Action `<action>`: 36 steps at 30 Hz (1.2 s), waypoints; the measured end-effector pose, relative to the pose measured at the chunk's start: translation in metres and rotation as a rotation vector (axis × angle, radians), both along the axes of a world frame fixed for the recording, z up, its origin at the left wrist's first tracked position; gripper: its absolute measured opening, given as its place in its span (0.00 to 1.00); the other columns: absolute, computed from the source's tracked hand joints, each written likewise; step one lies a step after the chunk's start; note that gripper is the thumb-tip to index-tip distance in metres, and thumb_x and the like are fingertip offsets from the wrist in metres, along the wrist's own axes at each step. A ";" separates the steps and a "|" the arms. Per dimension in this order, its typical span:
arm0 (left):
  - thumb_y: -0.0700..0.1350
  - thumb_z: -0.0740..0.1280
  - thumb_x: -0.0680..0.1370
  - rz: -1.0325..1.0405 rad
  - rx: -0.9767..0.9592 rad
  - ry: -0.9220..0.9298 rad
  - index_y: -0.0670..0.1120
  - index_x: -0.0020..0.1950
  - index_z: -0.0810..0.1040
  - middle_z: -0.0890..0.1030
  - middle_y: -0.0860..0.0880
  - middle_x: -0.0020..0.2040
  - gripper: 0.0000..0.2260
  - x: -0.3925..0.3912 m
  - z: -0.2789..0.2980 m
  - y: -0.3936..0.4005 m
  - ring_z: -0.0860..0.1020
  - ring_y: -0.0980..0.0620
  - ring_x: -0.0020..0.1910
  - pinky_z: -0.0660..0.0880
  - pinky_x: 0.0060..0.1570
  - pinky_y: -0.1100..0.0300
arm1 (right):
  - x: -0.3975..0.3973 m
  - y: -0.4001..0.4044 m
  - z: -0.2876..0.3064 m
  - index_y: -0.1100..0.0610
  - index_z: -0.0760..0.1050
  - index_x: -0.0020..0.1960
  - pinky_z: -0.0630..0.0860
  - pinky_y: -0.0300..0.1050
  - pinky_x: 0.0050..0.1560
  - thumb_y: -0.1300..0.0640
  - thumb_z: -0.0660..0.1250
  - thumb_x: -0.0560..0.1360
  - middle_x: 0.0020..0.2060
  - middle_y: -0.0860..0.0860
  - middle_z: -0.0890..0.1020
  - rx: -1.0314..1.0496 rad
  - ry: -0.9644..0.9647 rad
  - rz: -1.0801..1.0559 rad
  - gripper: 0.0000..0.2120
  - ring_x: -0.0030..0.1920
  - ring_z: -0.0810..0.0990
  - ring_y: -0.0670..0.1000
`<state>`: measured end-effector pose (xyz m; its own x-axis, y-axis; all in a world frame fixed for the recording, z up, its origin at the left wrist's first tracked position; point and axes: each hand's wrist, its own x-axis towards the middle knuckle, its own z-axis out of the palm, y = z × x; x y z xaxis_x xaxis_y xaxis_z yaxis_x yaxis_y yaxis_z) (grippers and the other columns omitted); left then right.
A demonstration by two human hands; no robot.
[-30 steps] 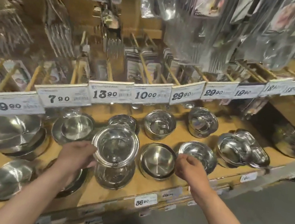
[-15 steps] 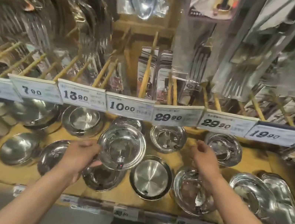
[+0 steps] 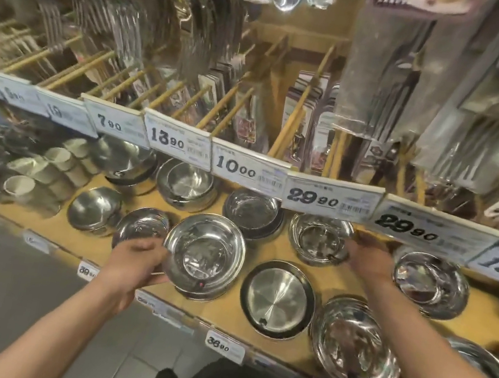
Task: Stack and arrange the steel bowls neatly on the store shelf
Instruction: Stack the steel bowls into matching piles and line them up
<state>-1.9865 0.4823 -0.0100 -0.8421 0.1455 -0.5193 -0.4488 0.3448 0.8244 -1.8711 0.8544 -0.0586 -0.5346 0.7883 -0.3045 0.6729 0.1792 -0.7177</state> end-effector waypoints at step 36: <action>0.45 0.69 0.80 -0.454 -0.333 0.304 0.41 0.43 0.86 0.87 0.43 0.43 0.11 -0.054 -0.046 0.001 0.83 0.46 0.42 0.78 0.49 0.57 | 0.038 -0.191 0.038 0.65 0.77 0.54 0.84 0.43 0.36 0.70 0.66 0.77 0.49 0.63 0.85 -0.575 0.356 -0.424 0.07 0.43 0.88 0.59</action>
<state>-2.0406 0.4837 -0.0560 -0.8514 0.3939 -0.3463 0.0387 0.7057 0.7075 -1.8331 0.6630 -0.0208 -0.3665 0.7172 -0.5927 0.3138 -0.5044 -0.8044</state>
